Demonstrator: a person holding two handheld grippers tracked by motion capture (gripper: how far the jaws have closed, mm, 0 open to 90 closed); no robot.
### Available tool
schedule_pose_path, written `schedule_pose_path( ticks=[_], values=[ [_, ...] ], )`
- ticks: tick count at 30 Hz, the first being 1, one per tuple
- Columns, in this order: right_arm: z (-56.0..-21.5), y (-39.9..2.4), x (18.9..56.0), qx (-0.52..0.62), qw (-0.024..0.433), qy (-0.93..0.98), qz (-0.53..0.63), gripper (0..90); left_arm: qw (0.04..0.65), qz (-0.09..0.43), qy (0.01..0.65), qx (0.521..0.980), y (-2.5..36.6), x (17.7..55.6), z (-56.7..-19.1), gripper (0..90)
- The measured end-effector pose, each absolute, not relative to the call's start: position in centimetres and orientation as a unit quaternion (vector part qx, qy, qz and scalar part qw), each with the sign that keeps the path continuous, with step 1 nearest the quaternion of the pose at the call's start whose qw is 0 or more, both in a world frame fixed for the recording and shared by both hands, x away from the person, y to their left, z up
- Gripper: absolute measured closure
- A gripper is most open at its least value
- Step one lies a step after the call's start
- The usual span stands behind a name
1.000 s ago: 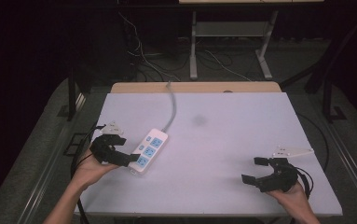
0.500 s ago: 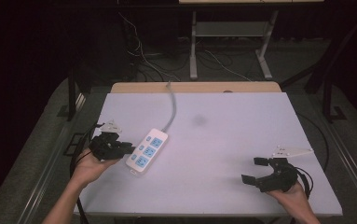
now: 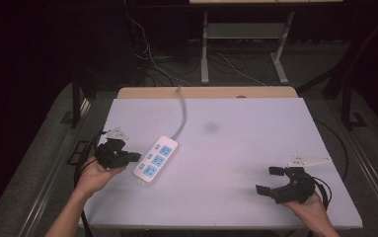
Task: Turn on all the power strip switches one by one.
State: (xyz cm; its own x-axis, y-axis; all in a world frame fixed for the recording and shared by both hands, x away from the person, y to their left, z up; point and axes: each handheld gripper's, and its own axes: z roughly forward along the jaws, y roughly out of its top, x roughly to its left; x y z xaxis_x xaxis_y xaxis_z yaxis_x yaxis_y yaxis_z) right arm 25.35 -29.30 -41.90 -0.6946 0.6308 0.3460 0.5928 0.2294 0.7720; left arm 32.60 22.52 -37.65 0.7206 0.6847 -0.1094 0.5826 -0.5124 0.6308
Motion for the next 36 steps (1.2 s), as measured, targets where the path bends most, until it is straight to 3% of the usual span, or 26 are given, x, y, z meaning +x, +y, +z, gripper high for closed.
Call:
schedule_pose_path(
  ticks=[36],
  values=[
    [-42.1, -29.1, 25.4, 0.386, 0.015, 0.79, 0.475, 0.6, 0.316, 0.043, 0.368, 0.873, 22.1, 33.2, -40.5, 89.8]
  ],
)
